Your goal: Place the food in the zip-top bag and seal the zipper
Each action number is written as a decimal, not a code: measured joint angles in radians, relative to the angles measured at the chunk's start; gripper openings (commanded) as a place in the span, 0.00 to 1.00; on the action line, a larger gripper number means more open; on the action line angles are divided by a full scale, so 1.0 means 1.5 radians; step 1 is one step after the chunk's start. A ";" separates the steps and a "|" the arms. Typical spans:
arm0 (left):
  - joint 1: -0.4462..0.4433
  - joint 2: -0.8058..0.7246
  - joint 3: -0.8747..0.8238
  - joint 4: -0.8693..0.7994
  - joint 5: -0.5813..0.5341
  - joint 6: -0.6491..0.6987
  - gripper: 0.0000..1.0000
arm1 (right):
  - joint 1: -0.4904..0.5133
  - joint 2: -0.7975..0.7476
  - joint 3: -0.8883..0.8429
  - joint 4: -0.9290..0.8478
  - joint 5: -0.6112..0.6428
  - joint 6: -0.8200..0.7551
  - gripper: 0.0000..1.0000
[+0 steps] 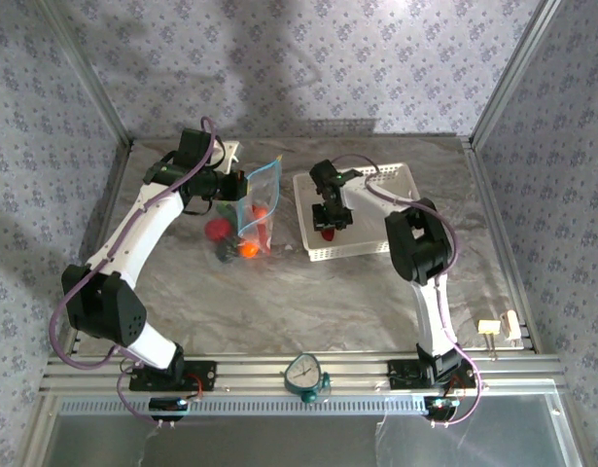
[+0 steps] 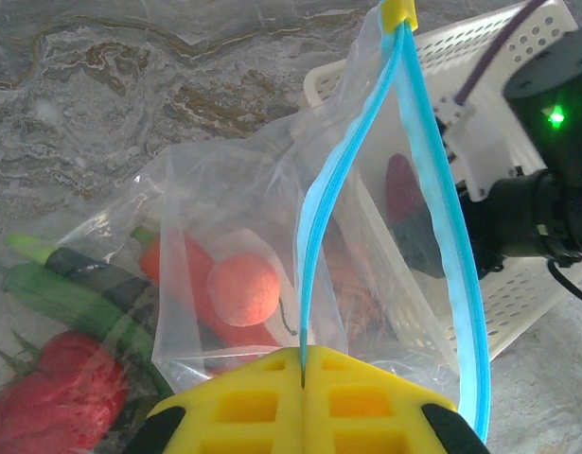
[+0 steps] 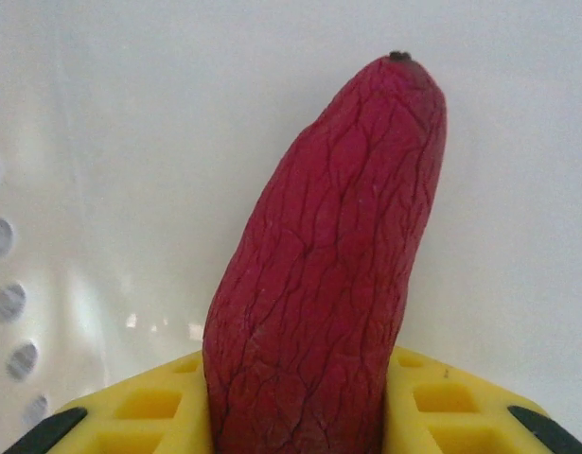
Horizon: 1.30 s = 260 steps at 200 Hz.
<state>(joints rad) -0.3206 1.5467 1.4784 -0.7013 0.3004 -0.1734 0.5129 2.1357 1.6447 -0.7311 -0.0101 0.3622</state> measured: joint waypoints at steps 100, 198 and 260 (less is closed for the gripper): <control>0.000 0.031 0.008 0.017 -0.001 -0.009 0.02 | 0.147 -0.330 -0.102 0.290 0.126 -0.010 0.15; 0.000 0.031 0.008 0.035 0.002 -0.026 0.02 | 0.225 -0.205 -0.083 0.416 0.149 -0.020 0.16; 0.000 0.023 0.008 0.037 0.007 -0.031 0.02 | 0.225 -0.178 -0.065 0.366 0.137 -0.012 0.41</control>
<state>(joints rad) -0.3206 1.5818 1.4899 -0.6456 0.3111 -0.2195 0.8497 1.8683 1.5478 -0.1814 0.1947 0.3439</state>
